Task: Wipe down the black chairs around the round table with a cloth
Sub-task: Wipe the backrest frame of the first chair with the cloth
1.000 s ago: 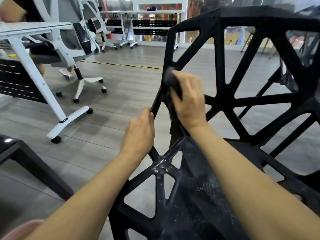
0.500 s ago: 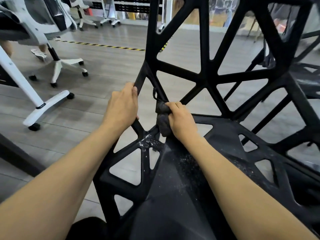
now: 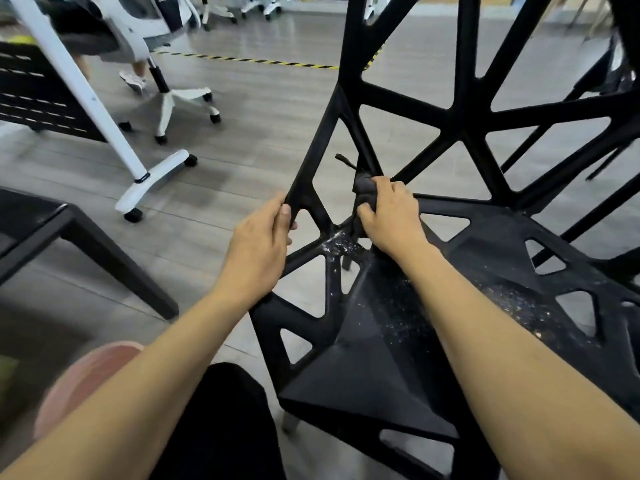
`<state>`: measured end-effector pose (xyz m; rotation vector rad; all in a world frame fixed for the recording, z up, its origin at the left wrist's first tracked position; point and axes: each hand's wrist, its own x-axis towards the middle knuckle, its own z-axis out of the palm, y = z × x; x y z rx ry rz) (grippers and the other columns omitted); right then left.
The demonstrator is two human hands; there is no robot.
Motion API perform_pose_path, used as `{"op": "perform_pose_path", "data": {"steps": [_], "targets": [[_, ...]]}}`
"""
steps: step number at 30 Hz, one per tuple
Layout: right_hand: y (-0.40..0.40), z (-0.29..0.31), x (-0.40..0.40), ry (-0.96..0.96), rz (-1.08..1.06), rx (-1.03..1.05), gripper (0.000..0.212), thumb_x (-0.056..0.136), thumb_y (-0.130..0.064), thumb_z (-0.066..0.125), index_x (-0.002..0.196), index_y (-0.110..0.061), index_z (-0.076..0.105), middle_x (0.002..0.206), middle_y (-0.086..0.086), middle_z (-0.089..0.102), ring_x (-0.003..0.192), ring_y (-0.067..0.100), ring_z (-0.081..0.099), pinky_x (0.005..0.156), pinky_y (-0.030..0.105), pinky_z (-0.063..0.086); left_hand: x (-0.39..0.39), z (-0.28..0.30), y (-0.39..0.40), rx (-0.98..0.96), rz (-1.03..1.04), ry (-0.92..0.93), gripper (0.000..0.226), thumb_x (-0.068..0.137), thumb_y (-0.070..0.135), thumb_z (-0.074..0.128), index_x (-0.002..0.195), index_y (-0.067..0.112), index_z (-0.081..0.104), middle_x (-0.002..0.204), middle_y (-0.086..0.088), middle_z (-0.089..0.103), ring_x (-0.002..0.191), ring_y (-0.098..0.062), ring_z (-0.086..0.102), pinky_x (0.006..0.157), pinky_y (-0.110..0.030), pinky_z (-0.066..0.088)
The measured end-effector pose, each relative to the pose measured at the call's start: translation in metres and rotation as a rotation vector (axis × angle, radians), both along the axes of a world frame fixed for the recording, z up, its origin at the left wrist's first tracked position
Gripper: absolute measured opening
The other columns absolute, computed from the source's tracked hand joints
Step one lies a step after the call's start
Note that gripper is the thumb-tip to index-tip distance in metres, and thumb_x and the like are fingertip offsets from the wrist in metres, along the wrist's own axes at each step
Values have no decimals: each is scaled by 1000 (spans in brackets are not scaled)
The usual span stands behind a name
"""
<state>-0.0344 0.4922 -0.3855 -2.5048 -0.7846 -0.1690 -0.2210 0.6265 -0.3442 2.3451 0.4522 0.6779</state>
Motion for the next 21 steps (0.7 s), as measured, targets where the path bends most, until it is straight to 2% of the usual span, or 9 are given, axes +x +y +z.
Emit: {"op": "perform_pose_path", "data": {"steps": [2, 5, 8, 11, 14, 16, 18, 21], "targets": [[3, 5, -17, 70, 7, 29, 45, 97, -30, 52, 135, -7, 46, 127, 23, 52, 113, 44, 50, 95, 49, 40, 2, -3, -1, -75, 25, -30, 32, 108, 31, 33, 109, 16, 62, 89, 1, 66, 76, -18, 66, 72, -45, 57], [7, 6, -57, 154, 25, 147, 45, 98, -28, 52, 137, -8, 45, 127, 23, 51, 113, 43, 48, 96, 49, 39, 7, 2, -3, -103, 37, -43, 32, 108, 25, 35, 112, 10, 63, 91, -3, 66, 73, -15, 66, 69, -37, 59], [13, 7, -93, 123, -30, 167, 48, 98, -31, 52, 139, -8, 43, 126, 21, 54, 112, 42, 49, 92, 49, 38, 4, 2, -4, -111, 28, -43, 32, 109, 23, 35, 113, 9, 63, 91, -5, 66, 72, -15, 66, 67, -32, 59], [16, 13, -115, 99, -59, 155, 45, 99, -36, 52, 132, -7, 45, 122, 20, 56, 113, 39, 50, 92, 48, 41, 5, 4, -6, -135, 43, -35, 31, 109, 22, 35, 111, 7, 63, 92, -6, 67, 73, -17, 66, 66, -26, 58], [15, 7, -132, 5, -75, 108, 44, 97, -38, 56, 127, -6, 49, 116, 19, 58, 113, 39, 50, 89, 47, 43, 4, 3, -6, -101, 44, -32, 31, 109, 21, 35, 104, 6, 62, 91, -6, 68, 72, -15, 66, 62, -14, 50], [19, 0, -128, -59, -112, 71, 40, 95, -34, 59, 122, -5, 53, 111, 19, 60, 107, 40, 54, 81, 47, 46, 2, 1, -4, -59, 38, -29, 33, 109, 25, 34, 101, 8, 61, 91, -6, 68, 75, -15, 66, 65, -19, 53], [29, -3, -105, -77, -212, 71, 31, 94, -25, 59, 117, -5, 55, 109, 20, 60, 101, 41, 57, 79, 46, 45, 2, -2, -2, -18, 42, -25, 36, 108, 31, 32, 98, 9, 60, 89, -5, 66, 78, -16, 66, 71, -36, 57], [41, 6, -58, 14, -323, 20, 25, 99, -12, 44, 121, -7, 53, 121, 17, 56, 111, 38, 53, 90, 45, 38, 1, -3, -2, 12, 53, -30, 39, 109, 33, 32, 98, 9, 60, 88, -4, 65, 79, -20, 64, 72, -43, 57]]}}
